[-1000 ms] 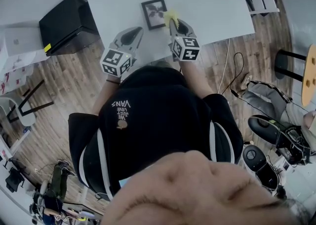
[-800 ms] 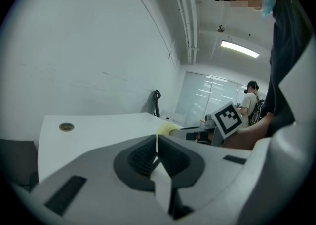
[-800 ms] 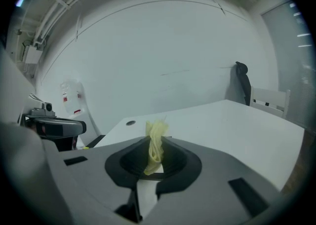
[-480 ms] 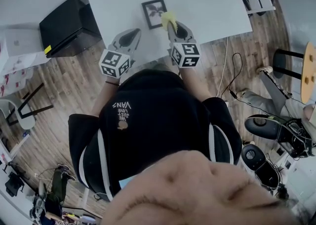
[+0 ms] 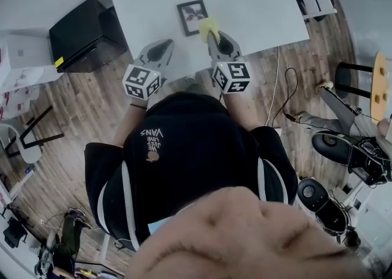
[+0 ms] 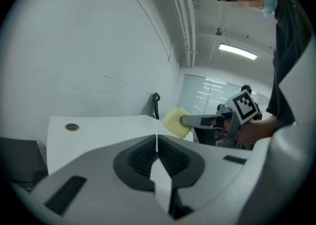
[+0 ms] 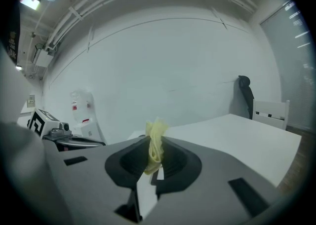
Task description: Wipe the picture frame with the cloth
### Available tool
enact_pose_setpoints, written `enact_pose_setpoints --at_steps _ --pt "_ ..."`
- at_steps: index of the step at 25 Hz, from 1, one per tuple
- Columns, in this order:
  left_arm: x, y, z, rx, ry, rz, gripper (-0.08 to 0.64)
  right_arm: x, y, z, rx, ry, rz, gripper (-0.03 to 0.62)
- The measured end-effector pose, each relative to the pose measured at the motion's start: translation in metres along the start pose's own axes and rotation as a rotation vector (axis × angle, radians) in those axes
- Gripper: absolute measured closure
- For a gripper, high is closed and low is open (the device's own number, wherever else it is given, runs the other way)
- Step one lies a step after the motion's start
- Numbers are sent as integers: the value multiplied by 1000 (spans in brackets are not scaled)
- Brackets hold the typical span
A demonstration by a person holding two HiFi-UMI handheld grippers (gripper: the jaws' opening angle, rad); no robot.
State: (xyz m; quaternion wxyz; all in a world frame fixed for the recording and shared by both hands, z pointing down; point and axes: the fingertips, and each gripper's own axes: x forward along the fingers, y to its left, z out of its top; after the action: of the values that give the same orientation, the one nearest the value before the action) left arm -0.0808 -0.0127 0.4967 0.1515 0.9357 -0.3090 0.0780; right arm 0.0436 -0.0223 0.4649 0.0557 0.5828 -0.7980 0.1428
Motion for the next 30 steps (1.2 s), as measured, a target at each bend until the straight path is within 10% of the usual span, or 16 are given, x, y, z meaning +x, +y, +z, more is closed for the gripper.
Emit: enact_pose_setpoints --at_steps 30 --pt "-28 -8 -11 -4 6 19 540 -31 44 3 -53 -38 76 543"
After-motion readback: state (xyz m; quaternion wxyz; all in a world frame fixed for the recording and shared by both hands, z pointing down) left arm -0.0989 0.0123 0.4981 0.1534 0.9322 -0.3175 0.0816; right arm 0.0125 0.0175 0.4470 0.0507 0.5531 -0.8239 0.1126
